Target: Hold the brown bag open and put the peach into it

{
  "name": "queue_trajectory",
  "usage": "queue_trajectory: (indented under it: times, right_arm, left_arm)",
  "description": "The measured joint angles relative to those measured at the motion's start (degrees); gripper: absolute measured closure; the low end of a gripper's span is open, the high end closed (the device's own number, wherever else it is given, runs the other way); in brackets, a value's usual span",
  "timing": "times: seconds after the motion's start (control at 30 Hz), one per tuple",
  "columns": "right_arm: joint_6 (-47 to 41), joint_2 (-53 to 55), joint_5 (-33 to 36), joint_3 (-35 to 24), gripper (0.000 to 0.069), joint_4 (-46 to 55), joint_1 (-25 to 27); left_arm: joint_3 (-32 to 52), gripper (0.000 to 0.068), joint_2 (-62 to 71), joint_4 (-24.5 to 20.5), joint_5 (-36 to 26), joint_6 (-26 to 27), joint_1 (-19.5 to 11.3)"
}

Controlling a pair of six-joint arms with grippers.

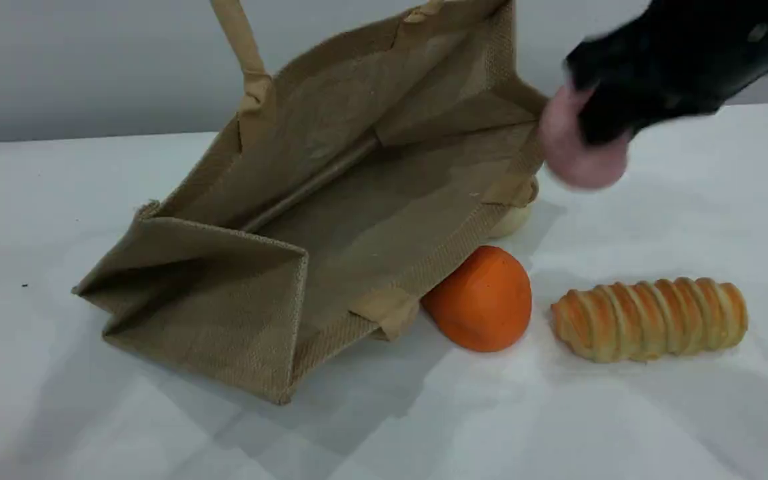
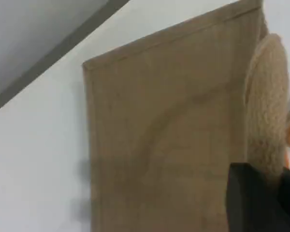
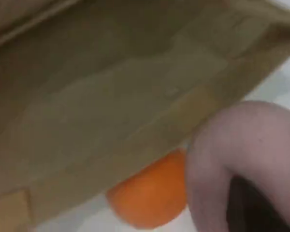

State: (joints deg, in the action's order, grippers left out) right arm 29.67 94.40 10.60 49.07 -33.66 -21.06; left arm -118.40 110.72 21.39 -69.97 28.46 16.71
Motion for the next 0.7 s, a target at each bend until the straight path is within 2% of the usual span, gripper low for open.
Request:
queue_trajectory:
  times: [0.13, 0.27, 0.47, 0.7]
  right_arm:
    - [2.6, 0.6, -5.4, -0.2, 0.0664, 0.1, -6.2]
    - [4.4, 2.6, -9.4, -0.2, 0.0664, 0.2, -11.2]
    - [5.3, 7.5, -15.6, 0.3, 0.0663, 0.3, -12.7]
    - [4.2, 14.0, -21.8, 3.7, 0.0663, 0.3, -15.1]
  left_arm:
    - [0.0, 0.0589, 0.0, 2.8, 0.0, 1.0, 0.0]
    - [0.0, 0.0589, 0.0, 2.8, 0.0, 1.1, 0.7]
    - [0.0, 0.0589, 0.0, 2.8, 0.0, 1.1, 2.2]
    - [0.0, 0.0589, 0.0, 2.6, 0.0, 1.1, 2.4]
